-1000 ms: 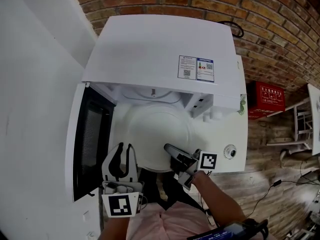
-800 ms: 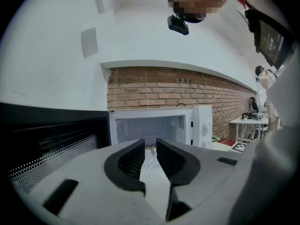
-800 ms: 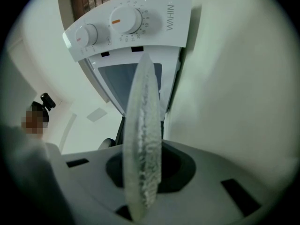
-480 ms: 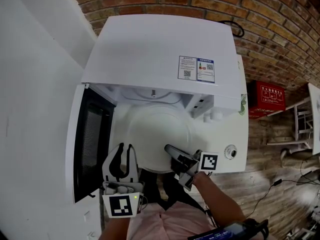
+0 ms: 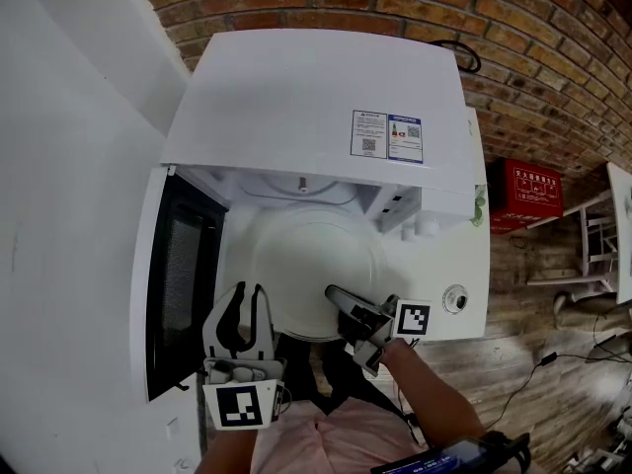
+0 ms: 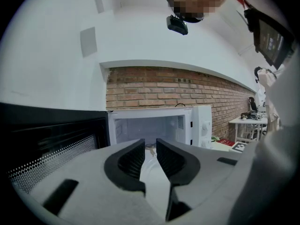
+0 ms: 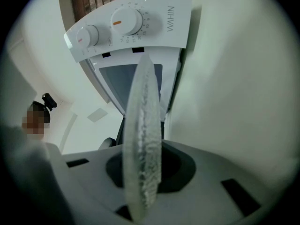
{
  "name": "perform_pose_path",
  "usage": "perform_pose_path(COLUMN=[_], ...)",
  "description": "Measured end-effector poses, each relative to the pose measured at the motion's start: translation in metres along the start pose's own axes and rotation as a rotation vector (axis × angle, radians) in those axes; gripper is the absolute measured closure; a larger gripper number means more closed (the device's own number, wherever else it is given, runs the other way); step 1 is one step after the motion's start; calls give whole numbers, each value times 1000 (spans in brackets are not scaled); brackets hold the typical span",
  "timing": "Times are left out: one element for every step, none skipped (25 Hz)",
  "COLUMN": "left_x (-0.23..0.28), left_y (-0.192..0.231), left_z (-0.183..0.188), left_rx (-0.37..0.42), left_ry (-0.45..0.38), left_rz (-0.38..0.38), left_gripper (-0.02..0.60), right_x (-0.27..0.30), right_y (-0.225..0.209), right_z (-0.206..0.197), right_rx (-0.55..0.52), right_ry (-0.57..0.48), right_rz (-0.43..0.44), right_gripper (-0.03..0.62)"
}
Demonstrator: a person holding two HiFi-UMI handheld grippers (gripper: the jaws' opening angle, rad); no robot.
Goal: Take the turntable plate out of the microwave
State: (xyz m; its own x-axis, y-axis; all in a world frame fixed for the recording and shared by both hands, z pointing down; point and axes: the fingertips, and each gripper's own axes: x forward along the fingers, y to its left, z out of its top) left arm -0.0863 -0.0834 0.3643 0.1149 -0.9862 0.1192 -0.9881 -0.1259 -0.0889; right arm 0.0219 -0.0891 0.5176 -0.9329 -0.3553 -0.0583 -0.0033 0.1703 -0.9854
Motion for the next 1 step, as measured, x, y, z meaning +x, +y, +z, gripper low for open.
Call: perform_pose_path(left_x=[0], left_y=[0], left_z=[0], left_rx=[0], left_ry=[0], left_rz=[-1], left_gripper=[499], right_x=[0], right_y=[0], right_z=[0], right_rx=[0], right_ry=[0], right_rz=[-1], right_gripper=[565])
